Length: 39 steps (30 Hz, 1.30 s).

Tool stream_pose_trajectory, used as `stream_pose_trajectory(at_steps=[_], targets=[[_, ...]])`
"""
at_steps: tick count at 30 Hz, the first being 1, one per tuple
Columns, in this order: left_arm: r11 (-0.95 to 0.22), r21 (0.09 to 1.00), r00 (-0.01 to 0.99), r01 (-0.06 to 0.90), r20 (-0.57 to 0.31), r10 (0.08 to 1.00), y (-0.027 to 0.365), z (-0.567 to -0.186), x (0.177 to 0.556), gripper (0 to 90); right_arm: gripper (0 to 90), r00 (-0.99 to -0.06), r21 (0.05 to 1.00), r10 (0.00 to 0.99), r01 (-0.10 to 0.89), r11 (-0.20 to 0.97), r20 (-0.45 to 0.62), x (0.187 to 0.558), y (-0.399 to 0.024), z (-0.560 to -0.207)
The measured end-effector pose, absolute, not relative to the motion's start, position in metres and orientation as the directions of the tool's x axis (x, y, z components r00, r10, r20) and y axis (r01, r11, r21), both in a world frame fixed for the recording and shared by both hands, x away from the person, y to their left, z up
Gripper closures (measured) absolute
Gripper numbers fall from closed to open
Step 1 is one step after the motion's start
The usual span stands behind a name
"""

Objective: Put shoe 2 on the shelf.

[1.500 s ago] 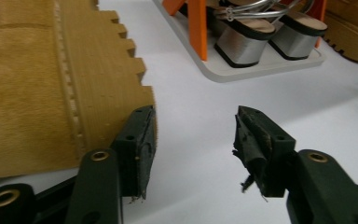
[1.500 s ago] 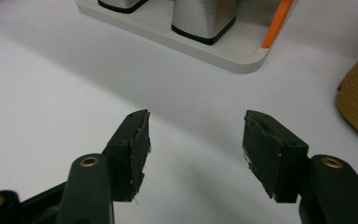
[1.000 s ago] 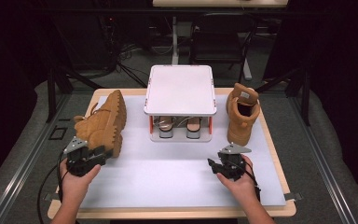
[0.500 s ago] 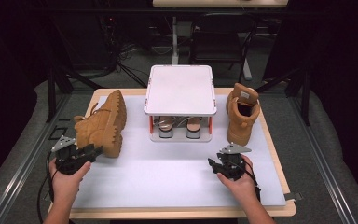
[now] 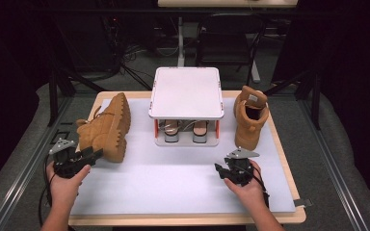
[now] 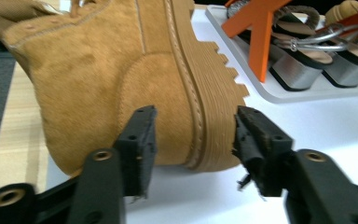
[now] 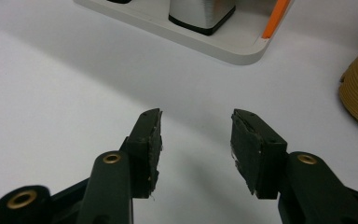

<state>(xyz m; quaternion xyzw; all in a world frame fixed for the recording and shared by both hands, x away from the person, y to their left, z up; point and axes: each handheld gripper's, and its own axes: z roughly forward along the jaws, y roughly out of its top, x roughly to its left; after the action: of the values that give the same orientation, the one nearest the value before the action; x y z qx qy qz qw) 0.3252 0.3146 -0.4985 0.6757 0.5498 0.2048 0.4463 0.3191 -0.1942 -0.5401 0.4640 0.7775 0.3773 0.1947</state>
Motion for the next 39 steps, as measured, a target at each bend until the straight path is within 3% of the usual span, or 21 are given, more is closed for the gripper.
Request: stream_pose_trajectory(at_steps=[11, 35, 39], targets=[[0.074, 0.813, 0.239, 0.577, -0.255, 0.937, 0.329, -0.492, 0.346, 32.6, 51.4, -0.493, 0.759, 0.867, 0.590, 0.275, 0.070, 0.319, -0.195, -0.540], [0.133, 0.776, 0.167, 0.617, -0.293, 0.941, 0.359, -0.493, 0.377, 32.1, 51.0, -0.493, 0.750, 0.866, 0.603, 0.273, 0.081, 0.320, -0.195, -0.542], [0.172, 0.759, 0.165, 0.628, -0.346, 0.924, 0.364, -0.500, 0.379, 32.3, 50.9, -0.492, 0.752, 0.867, 0.602, 0.269, 0.084, 0.320, -0.195, -0.542]])
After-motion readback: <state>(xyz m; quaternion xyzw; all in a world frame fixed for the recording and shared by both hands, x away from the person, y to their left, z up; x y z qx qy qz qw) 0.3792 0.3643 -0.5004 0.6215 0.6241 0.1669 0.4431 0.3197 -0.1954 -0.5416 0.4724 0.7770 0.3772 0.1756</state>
